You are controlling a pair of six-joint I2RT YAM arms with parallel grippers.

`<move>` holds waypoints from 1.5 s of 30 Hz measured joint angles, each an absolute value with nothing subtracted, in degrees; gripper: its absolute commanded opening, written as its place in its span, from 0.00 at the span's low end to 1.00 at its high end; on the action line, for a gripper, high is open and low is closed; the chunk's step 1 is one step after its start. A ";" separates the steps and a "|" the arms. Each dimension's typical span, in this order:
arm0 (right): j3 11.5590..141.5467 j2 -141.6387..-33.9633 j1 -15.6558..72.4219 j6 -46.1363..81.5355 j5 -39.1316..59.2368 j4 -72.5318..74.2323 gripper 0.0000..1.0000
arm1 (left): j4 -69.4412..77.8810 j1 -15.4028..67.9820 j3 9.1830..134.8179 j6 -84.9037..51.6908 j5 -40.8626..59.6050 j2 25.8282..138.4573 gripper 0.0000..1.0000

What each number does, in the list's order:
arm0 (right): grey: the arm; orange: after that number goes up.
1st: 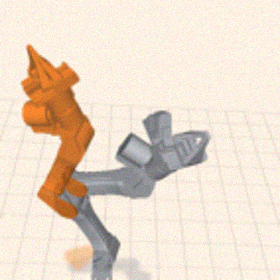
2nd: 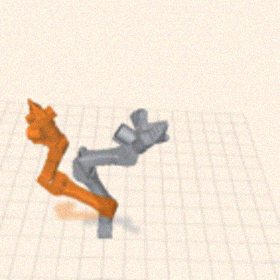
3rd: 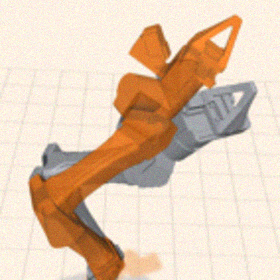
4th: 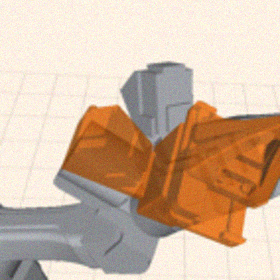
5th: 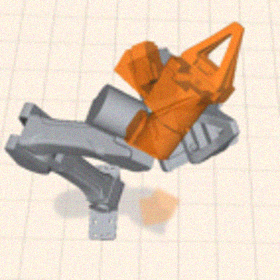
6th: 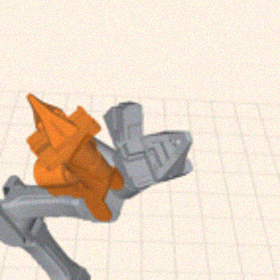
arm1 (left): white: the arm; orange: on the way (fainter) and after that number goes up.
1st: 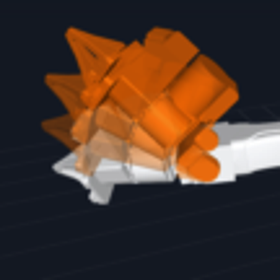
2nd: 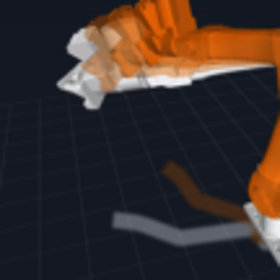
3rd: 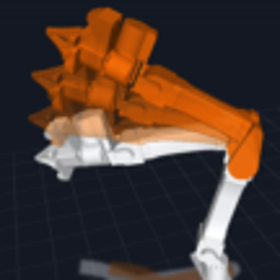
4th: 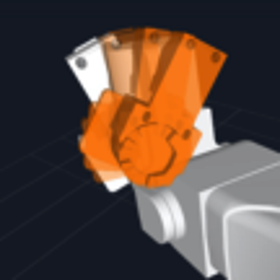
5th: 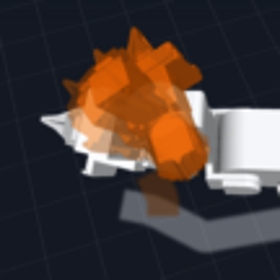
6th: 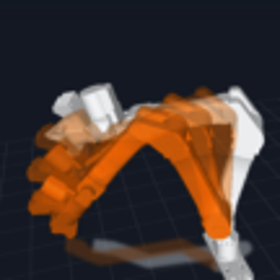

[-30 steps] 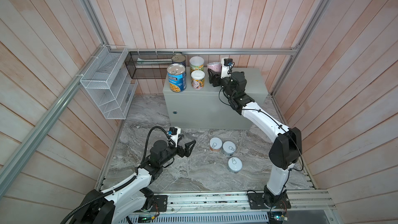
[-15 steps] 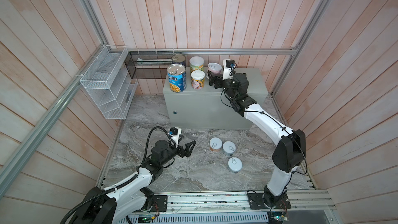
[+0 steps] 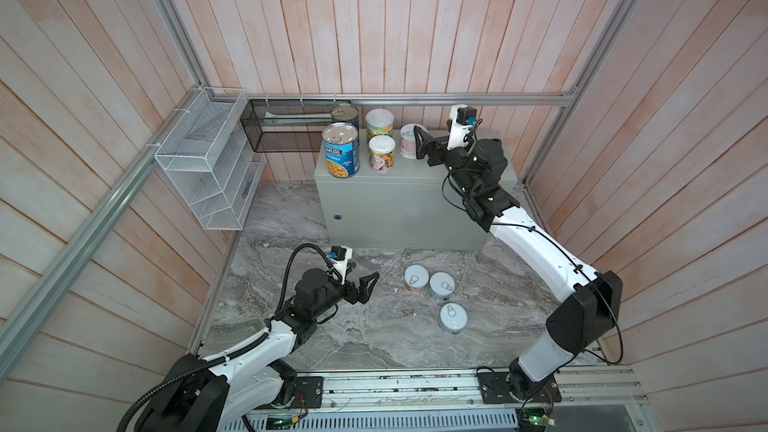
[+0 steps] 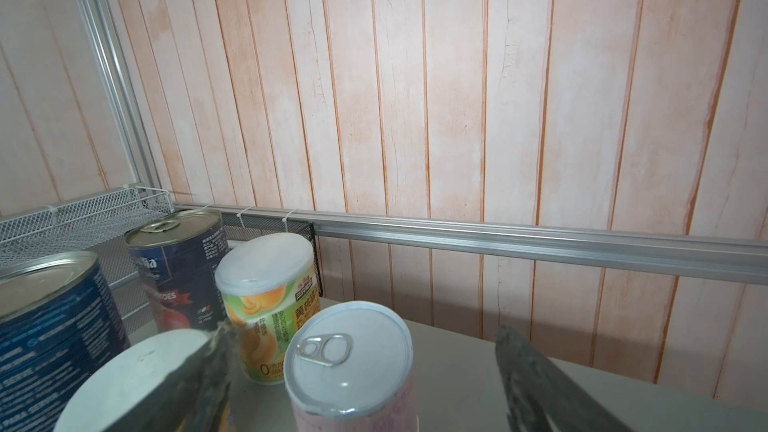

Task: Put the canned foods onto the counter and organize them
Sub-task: 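Set the pink can beside the fruit canister and open the right gripper, then lower the right gripper toward the floor cans while the left gripper approaches them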

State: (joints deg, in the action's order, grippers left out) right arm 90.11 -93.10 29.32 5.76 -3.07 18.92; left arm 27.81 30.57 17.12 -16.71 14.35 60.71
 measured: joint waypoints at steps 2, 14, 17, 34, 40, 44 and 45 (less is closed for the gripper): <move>87.13 -90.43 29.32 5.82 -2.87 18.48 0.97 | 27.70 30.57 17.19 -16.53 14.20 60.71 1.00; 57.76 -58.85 28.75 10.24 -5.13 15.77 0.97 | 26.48 33.34 17.89 -14.92 12.53 61.87 1.00; 51.29 -52.80 28.67 11.64 -7.05 13.74 0.97 | 26.11 35.11 18.63 -14.06 11.35 62.61 1.00; 27.83 -38.87 28.67 18.94 -7.35 7.40 0.97 | 21.54 46.19 31.48 -12.40 6.59 77.32 1.00; 23.77 -37.54 28.67 20.05 -6.24 7.75 0.97 | 20.05 46.63 35.57 -12.43 6.98 83.13 1.00; 23.22 -36.51 28.67 20.21 -5.63 8.34 0.97 | 19.88 47.07 37.69 -12.75 7.25 86.80 1.00; 23.11 -36.25 28.67 20.18 -5.58 8.60 0.97 | 19.86 47.20 38.11 -12.99 7.46 87.68 1.00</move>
State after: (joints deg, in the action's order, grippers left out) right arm 23.11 -36.25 28.67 20.18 -5.58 8.60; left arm 19.86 47.20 38.11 -12.99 7.46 87.68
